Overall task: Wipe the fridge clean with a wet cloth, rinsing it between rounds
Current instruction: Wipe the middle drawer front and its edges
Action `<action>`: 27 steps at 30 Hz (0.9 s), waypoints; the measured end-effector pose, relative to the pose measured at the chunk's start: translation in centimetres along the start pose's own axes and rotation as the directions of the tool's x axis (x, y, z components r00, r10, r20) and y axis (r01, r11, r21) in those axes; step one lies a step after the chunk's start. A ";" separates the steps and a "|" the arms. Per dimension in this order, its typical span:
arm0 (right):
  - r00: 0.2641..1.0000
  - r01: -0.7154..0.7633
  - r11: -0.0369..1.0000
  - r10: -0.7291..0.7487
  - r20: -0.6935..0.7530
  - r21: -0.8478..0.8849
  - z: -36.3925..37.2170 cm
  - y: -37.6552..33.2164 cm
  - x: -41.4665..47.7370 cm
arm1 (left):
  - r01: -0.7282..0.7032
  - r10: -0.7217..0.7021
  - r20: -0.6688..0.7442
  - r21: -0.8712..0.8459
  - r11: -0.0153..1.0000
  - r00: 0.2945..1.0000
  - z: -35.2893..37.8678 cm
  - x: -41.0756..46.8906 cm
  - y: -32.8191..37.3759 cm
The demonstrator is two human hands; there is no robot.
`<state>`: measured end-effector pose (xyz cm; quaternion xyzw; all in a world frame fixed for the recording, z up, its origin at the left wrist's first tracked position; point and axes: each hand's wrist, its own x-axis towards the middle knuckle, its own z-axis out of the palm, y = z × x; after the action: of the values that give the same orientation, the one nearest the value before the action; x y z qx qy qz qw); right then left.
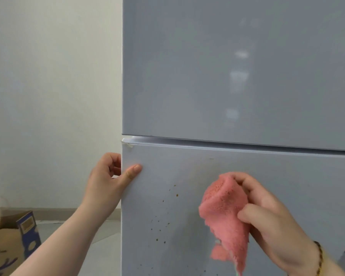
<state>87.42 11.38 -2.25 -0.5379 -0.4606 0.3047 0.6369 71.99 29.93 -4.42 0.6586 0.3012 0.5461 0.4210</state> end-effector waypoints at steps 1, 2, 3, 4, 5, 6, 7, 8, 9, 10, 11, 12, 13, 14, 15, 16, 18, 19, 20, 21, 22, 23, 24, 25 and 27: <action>0.998 0.068 0.991 -0.068 0.000 -0.117 0.3 -0.2 0.6 | 0.001 -0.001 -0.006 0.006 1.000 1.000 0.0 -0.1 0.2; 0.987 0.154 0.961 -0.161 -0.014 -0.229 0.5 0.0 1.3 | -0.005 0.005 -0.017 0.026 1.000 1.000 0.0 -0.1 0.2; 0.961 0.242 0.902 -0.273 -0.037 -0.357 0.7 0.3 2.1 | -0.016 0.017 -0.031 0.051 0.999 0.999 -0.1 -0.2 0.4; 0.910 0.321 0.790 -0.409 -0.059 -0.523 0.8 0.6 3.0 | -0.027 0.031 -0.046 0.076 0.997 0.998 -0.1 -0.3 0.4; 0.824 0.371 0.609 -0.564 -0.053 -0.701 0.8 1.1 3.9 | -0.032 0.038 -0.057 0.091 0.995 0.998 -0.1 -0.5 0.5; 0.711 0.361 0.397 -0.703 -0.026 -0.844 0.6 1.7 4.8 | -0.035 0.042 -0.070 0.097 0.995 0.997 0.0 -0.6 0.4; 0.568 0.330 0.198 -0.822 0.027 -0.923 0.4 2.4 5.8 | -0.031 0.039 -0.078 0.100 0.995 0.996 0.0 -0.7 0.4; 0.429 0.277 0.063 -0.901 0.065 -0.959 0.5 3.0 6.4 | -0.025 0.033 -0.079 0.100 0.995 0.996 0.1 -0.8 0.4; 0.313 0.209 0.008 -0.948 0.059 -0.978 0.8 3.5 6.8 | -0.018 0.026 -0.074 0.099 0.995 0.997 0.1 -0.8 0.4; 0.227 0.144 0.002 -0.973 0.032 -0.990 1.2 3.8 7.1 | -0.015 0.021 -0.070 0.096 0.995 0.997 0.0 -0.7 0.3; 0.163 0.096 0.018 -0.987 -0.002 -0.995 1.5 4.2 7.3 | -0.009 0.014 -0.063 0.091 0.996 0.998 0.0 -0.6 0.3; 0.116 0.068 0.033 -0.993 -0.025 -0.997 1.8 4.6 7.5 | -0.002 0.007 -0.058 0.085 0.996 0.998 0.0 -0.6 0.2; 0.089 0.059 0.044 -0.995 -0.039 -0.997 2.0 5.0 7.6 | 0.002 0.003 -0.058 0.078 0.997 0.998 0.0 -0.6 0.2; 0.084 0.060 0.058 -0.995 -0.053 -0.996 2.3 5.4 7.9 | 0.004 0.001 -0.063 0.072 0.997 0.998 0.0 -0.6 0.1; 0.101 0.072 0.079 -0.992 -0.072 -0.994 2.7 5.8 8.1 | 0.006 -0.001 -0.068 0.064 0.998 0.998 0.1 -0.6 0.0; 0.144 0.087 0.093 -0.986 -0.079 -0.992 3.2 6.4 8.3 | 0.007 -0.003 -0.076 0.058 0.998 0.997 0.1 -0.7 0.0; 0.288 0.112 0.049 -0.958 -0.015 -0.993 4.7 8.0 8.3 | 0.004 0.001 -0.087 0.049 0.999 0.996 0.2 -0.8 0.0; 0.358 0.139 -0.014 -0.932 0.063 -0.990 5.3 8.8 8.1 | -0.003 0.007 -0.088 0.043 0.999 0.996 0.2 -0.8 0.0; 0.411 0.179 -0.089 -0.898 0.157 -0.980 5.6 9.5 7.8 | -0.007 0.011 -0.086 0.037 0.999 0.996 0.2 -0.7 0.1; 0.446 0.227 -0.167 -0.858 0.255 -0.960 5.7 10.0 7.6 | -0.008 0.011 -0.080 0.032 0.999 0.997 0.1 -0.7 0.1; 0.465 0.275 -0.244 -0.813 0.350 -0.930 5.5 10.0 7.3 | -0.006 0.007 -0.070 0.027 1.000 0.998 0.1 -0.7 0.0; 0.472 0.313 -0.316 -0.767 0.435 -0.896 5.0 9.7 7.2 | 0.002 -0.001 -0.059 0.019 1.000 0.998 0.1 -0.6 0.0; 0.467 0.333 -0.385 -0.726 0.505 -0.861 4.3 9.1 7.3 | 0.013 -0.012 -0.050 0.010 1.000 0.999 0.0 -0.6 -0.1; 0.454 0.328 -0.447 -0.698 0.554 -0.832 3.6 8.4 7.5 | 0.023 -0.023 -0.042 -0.005 1.000 0.999 -0.1 -0.6 -0.1; 0.404 0.257 -0.478 -0.736 0.543 -0.840 2.1 6.8 8.2 | 0.032 -0.033 -0.030 -0.028 0.999 0.999 -0.3 -0.6 0.0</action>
<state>89.43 21.05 -6.73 -0.5107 -0.5974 -0.5932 0.1744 71.59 29.46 -4.72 0.6396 0.3108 0.5531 0.4341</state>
